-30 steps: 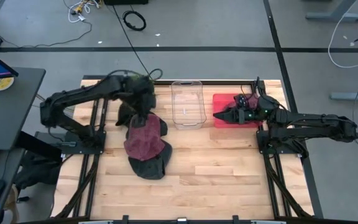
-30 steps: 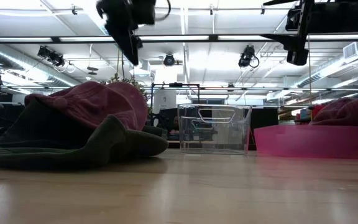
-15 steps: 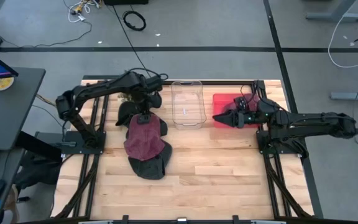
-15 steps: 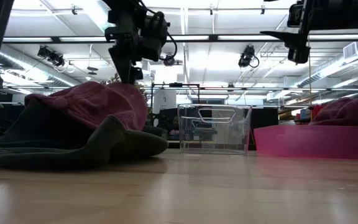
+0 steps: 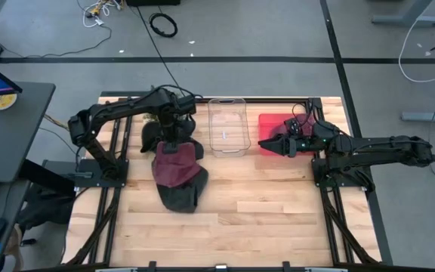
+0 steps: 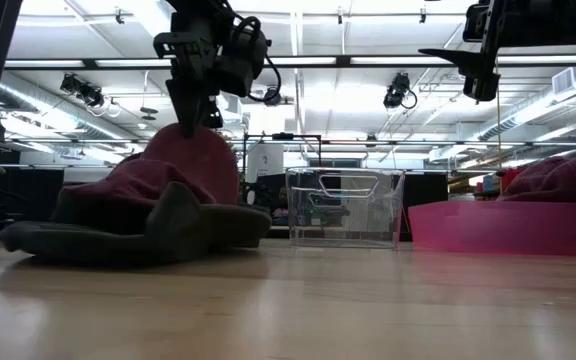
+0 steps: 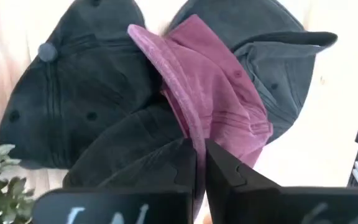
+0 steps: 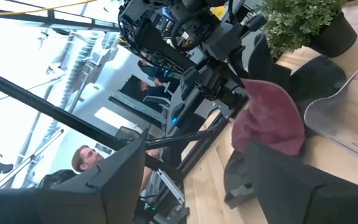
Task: Pick & Place hat
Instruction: Put the red cap into the red bin
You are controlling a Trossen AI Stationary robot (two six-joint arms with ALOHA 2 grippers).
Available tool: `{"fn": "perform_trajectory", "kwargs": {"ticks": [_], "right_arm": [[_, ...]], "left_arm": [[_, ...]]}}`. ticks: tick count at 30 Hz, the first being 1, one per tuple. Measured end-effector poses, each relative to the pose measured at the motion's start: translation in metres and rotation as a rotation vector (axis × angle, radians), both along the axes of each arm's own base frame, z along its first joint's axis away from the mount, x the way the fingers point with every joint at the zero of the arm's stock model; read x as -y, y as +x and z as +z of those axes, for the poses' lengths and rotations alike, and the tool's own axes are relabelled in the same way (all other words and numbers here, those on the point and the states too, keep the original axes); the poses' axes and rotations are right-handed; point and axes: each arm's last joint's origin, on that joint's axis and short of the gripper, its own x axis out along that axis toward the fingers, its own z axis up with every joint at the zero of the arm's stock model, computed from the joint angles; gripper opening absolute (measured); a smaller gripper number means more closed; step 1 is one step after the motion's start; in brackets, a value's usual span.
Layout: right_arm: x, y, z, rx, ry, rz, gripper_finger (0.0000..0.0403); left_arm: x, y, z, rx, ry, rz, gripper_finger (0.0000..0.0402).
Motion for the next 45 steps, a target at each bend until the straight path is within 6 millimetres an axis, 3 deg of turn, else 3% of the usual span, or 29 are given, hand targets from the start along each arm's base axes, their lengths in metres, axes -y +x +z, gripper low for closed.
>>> {"fn": "perform_trajectory", "kwargs": {"ticks": [4,8,17,27,37,45], "right_arm": [[0.0,0.0,0.0,0.0,0.001,0.0,0.0274],[0.0,0.0,0.0,0.001,0.006,0.0,0.0274],[0.0,0.0,0.002,0.024,0.023,0.009,0.0274],[-0.002,-0.004,0.021,0.207,-0.032,0.049,0.0274],[-0.003,-0.006,0.028,0.287,-0.103,-0.106,0.0274],[-0.005,-0.01,0.041,0.415,-0.175,-0.21,0.0274]], "left_arm": [[0.003,-0.005,0.009,-0.013,-0.01,-0.006,0.0012],[0.005,-0.008,0.036,-0.009,-0.032,-0.007,0.0012],[0.011,-0.009,0.136,0.344,-0.045,0.027,0.0012],[0.022,-0.04,0.231,0.723,0.068,0.141,0.0012],[0.025,-0.05,0.271,1.055,0.037,0.364,0.0012],[0.025,-0.039,0.276,1.12,0.026,0.413,0.0012]]}}
